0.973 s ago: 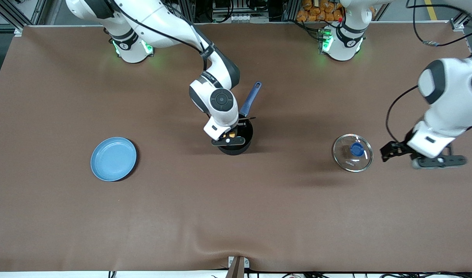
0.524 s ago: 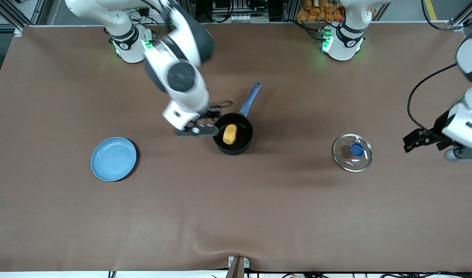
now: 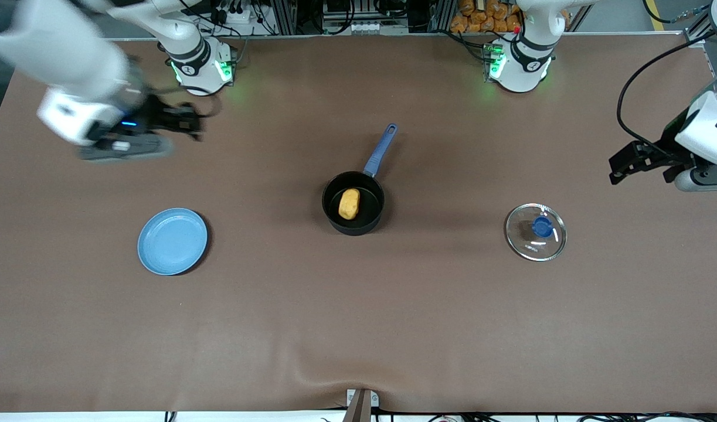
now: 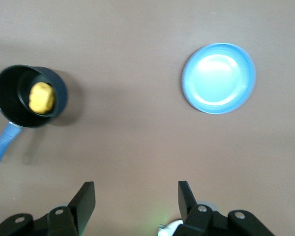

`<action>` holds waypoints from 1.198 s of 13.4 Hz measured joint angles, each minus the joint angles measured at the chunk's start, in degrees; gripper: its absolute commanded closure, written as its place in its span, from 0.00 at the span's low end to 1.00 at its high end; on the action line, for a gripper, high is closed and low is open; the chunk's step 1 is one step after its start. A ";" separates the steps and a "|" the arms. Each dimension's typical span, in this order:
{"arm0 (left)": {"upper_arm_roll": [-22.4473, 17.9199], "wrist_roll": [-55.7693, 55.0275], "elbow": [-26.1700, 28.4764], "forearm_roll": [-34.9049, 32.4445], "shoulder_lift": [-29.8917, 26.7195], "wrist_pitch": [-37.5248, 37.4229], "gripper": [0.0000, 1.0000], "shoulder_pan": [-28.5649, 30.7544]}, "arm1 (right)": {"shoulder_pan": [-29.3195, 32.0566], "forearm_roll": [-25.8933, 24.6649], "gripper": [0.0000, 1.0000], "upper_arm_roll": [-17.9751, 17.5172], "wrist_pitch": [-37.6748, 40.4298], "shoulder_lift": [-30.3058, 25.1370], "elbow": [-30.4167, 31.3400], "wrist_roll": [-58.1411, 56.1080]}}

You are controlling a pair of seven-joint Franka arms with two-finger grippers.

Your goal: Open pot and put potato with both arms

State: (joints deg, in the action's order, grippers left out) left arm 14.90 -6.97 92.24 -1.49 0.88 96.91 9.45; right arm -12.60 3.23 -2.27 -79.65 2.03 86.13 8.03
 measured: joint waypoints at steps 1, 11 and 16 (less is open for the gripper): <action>0.02 -0.06 0.28 0.37 -0.38 -0.49 0.00 -0.02 | 3.90 -0.06 0.33 0.08 1.38 -0.40 -0.58 -4.94; 0.17 -1.91 1.45 0.54 -3.24 -3.78 0.00 -0.17 | 18.02 -4.21 0.33 -1.68 0.45 0.19 -1.21 -19.29; 0.50 -1.93 1.42 0.54 -3.45 -4.42 0.00 -0.17 | 17.63 -4.21 0.23 -1.76 -1.29 0.20 -1.21 -16.13</action>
State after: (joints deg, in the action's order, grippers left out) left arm 15.40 -8.90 93.66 -0.96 -2.58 92.49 9.28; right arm 5.03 -0.98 -4.03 -80.94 2.23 84.92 -8.11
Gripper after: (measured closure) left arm 0.000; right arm 0.313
